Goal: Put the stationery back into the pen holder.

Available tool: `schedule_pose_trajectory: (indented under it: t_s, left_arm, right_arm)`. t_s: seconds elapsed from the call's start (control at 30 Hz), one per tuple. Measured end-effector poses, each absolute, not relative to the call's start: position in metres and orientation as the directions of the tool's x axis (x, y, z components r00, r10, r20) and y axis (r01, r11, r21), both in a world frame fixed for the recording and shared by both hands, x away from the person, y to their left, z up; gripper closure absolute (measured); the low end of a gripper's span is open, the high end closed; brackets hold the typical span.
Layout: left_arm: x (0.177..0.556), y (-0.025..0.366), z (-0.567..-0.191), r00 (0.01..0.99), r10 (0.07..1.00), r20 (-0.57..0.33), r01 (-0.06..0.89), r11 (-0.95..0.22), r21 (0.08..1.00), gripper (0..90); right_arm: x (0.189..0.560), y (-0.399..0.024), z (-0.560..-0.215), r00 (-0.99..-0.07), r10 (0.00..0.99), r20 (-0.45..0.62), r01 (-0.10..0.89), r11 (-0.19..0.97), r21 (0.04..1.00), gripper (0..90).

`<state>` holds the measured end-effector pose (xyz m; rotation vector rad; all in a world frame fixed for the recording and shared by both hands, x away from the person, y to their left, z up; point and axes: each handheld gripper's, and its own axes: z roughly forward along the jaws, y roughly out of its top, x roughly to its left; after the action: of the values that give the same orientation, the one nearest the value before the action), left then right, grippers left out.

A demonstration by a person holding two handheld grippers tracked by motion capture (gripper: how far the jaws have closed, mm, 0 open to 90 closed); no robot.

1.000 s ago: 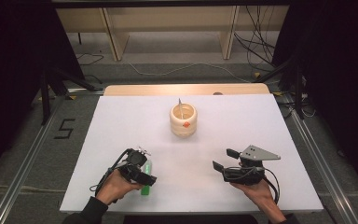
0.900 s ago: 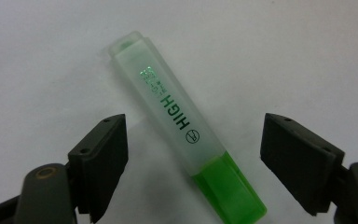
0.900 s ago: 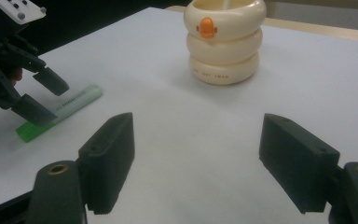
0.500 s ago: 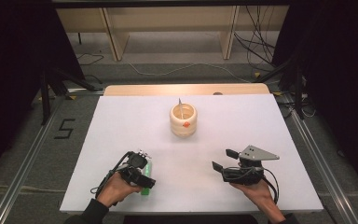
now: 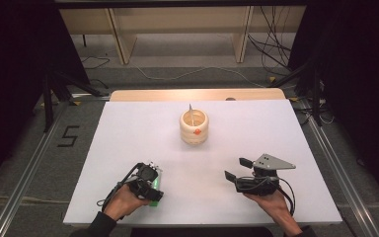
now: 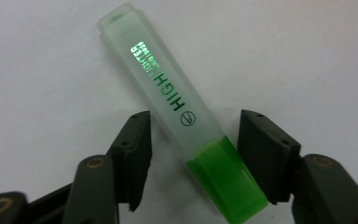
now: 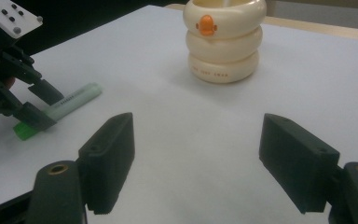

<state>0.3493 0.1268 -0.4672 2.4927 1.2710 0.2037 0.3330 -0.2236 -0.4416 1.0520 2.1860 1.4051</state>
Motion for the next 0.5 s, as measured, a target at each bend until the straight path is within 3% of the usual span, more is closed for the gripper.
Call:
schedule_pose_trajectory:
  t_s: [0.3,0.5]
  left_arm:
    - [0.3507,0.1282,-0.4663,0.598,0.802,-0.012,0.748,-0.553,0.366,65.7]
    - [0.3525,0.1300,-0.4656,0.616,0.787,-0.026,0.739,-0.566,0.364,66.3]
  right_arm:
    - [0.3331,-0.2234,-0.4417,-0.669,0.736,0.104,0.402,0.240,0.884,27.5]
    - [0.3333,-0.2229,-0.4423,-0.670,0.735,0.106,0.404,0.241,0.882,27.5]
